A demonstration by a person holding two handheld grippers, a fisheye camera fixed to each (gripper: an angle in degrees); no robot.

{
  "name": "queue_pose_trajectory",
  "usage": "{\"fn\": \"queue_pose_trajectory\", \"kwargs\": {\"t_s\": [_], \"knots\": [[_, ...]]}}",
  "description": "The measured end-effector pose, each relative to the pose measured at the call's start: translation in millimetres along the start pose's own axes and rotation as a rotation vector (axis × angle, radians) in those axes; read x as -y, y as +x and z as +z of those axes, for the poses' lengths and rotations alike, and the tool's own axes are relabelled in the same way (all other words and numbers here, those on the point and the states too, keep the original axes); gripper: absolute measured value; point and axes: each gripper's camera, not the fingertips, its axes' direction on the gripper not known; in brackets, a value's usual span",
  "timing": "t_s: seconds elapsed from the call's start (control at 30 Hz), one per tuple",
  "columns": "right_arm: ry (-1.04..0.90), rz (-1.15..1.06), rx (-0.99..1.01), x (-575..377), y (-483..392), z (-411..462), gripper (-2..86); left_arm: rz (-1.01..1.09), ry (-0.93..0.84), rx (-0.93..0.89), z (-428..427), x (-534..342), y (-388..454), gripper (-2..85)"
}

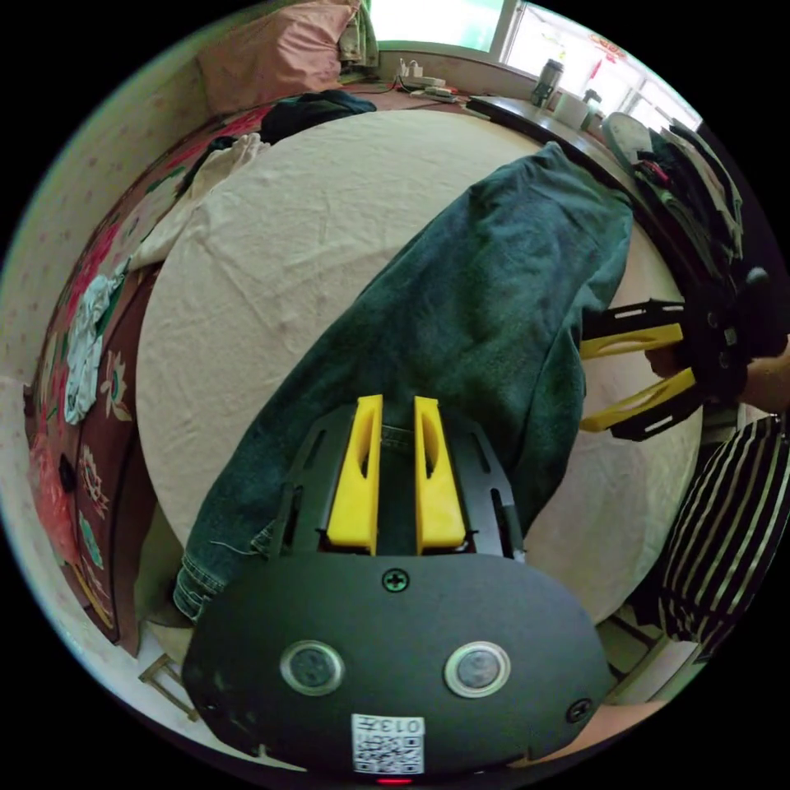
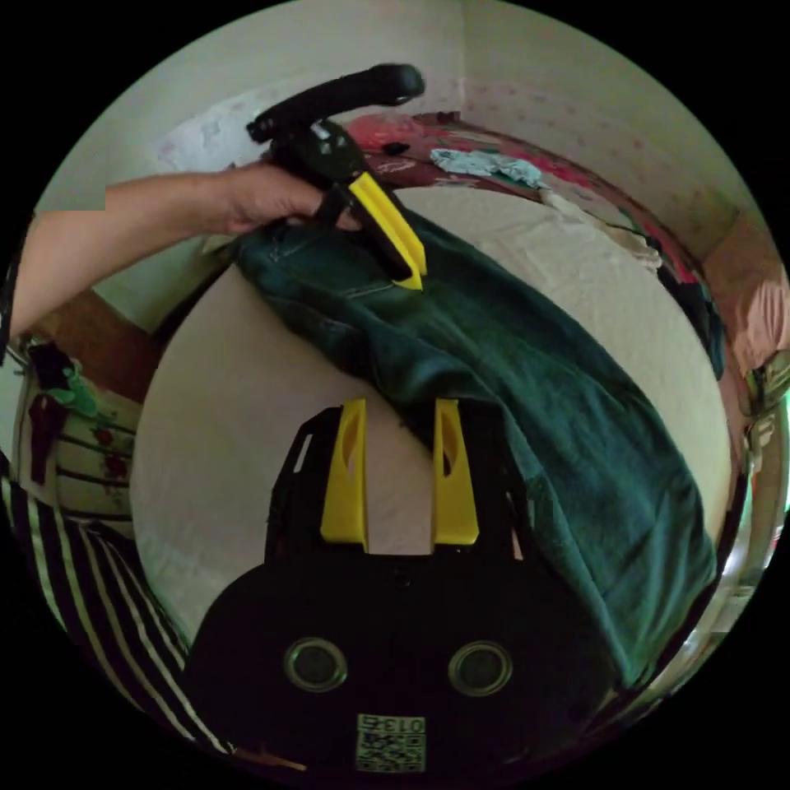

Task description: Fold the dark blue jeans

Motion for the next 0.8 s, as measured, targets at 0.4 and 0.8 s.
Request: {"fn": "queue_pose_trajectory", "kwargs": {"t_s": [0.4, 0.8], "knots": [[-0.096, -0.029, 0.217, -55.8, -1.2, -29.6, 0.9, 0.035, 0.078, -0.038, -10.3, 33.9, 36.5, 4.5], [0.066, 0.085, -0.072, -89.4, 26.4, -84.4, 0.5, 0.164, 0.185, 0.089, -41.5, 109.0, 123.2, 0.8]]}}
